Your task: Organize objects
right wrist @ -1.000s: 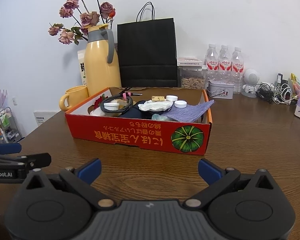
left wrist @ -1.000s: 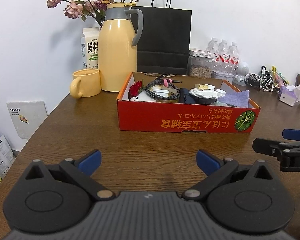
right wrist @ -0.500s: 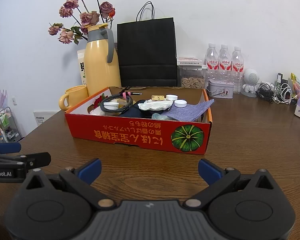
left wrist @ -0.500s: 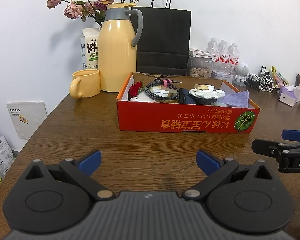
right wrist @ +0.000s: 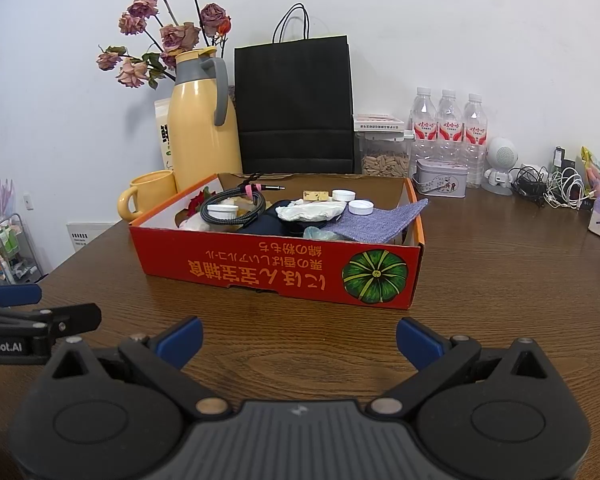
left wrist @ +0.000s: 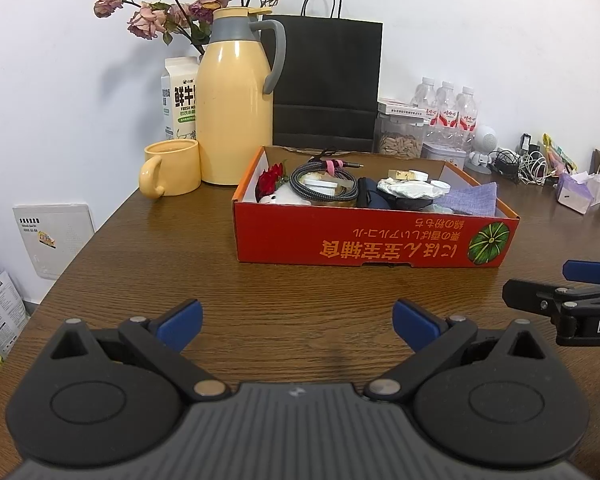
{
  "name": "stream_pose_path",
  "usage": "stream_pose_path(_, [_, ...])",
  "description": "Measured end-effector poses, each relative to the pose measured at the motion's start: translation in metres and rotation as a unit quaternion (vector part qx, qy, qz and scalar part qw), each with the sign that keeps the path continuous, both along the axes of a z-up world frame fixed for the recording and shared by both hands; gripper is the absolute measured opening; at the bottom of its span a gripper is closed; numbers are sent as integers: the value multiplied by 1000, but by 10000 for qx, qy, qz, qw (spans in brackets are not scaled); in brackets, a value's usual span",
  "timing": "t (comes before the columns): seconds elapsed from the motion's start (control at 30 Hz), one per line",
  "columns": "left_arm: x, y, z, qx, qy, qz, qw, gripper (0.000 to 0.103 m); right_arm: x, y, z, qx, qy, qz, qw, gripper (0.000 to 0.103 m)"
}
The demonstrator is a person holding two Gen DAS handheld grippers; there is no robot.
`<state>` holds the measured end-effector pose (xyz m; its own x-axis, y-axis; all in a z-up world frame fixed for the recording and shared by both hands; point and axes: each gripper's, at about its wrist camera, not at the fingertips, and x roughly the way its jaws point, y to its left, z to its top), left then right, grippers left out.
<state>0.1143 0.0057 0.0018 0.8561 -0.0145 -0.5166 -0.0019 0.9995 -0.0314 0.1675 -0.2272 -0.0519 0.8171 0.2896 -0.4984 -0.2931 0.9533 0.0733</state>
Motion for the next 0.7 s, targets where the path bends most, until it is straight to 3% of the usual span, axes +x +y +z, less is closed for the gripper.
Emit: stream_pose_path(0.7, [-1, -1, 0, 64, -64, 20, 10000, 103, 0, 0, -1, -7, -4, 3, 10000, 103])
